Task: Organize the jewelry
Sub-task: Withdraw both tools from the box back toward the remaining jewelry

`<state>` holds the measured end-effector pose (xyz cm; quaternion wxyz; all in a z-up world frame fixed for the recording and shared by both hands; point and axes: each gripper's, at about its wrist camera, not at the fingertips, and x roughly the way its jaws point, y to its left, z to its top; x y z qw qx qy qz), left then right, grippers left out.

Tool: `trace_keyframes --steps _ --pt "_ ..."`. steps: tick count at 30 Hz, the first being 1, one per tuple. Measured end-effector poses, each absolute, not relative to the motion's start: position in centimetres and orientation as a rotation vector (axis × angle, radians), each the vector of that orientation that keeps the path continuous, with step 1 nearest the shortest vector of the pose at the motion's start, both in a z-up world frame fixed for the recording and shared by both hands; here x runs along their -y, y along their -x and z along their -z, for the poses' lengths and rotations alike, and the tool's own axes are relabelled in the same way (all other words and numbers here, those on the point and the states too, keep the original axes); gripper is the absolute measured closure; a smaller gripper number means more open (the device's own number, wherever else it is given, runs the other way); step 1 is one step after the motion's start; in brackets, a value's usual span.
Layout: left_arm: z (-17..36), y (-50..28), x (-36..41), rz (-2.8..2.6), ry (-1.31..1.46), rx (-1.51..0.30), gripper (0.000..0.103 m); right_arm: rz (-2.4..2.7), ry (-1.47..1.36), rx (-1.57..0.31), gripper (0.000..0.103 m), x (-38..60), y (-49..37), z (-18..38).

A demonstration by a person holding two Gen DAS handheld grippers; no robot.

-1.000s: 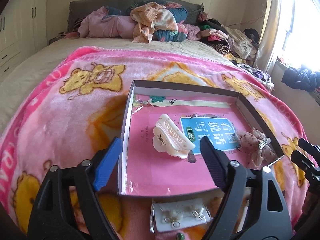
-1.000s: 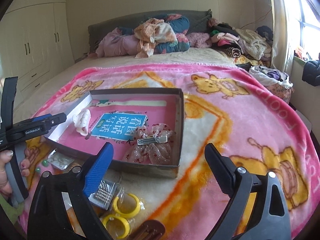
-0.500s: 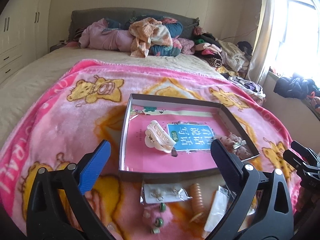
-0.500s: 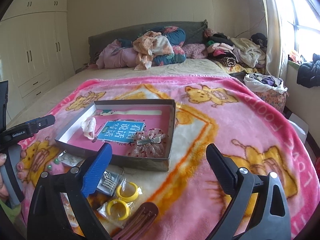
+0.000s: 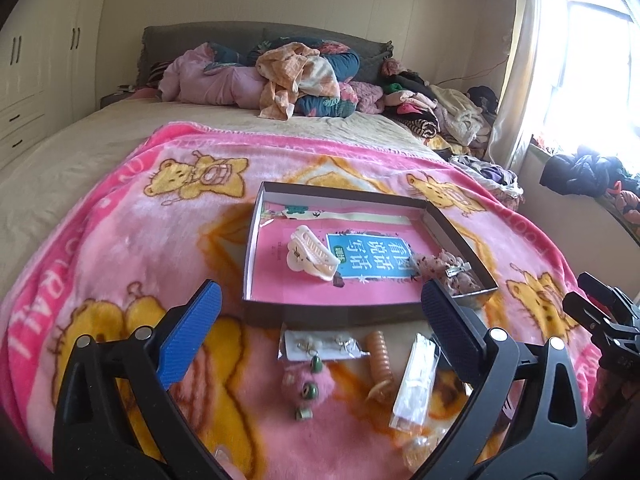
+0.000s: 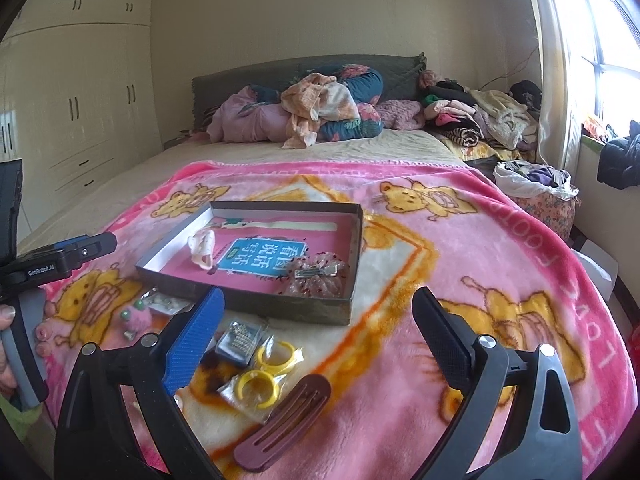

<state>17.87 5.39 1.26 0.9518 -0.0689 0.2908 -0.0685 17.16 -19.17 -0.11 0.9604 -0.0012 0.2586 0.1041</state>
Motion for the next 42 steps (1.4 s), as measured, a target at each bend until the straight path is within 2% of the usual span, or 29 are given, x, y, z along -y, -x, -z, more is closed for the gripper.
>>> trace_keyframes --steps 24,39,42 --pt "1.8 -13.9 -6.5 0.123 0.097 -0.654 0.012 -0.290 0.087 -0.606 0.011 14.4 -15.5 3.3" --pt "4.6 -14.2 -6.3 0.129 0.065 -0.697 0.012 -0.272 0.063 -0.737 0.011 13.6 -17.3 6.8" --pt "5.2 -14.5 -6.1 0.134 0.061 -0.708 0.012 -0.252 0.055 -0.767 0.014 13.7 -18.2 7.6"
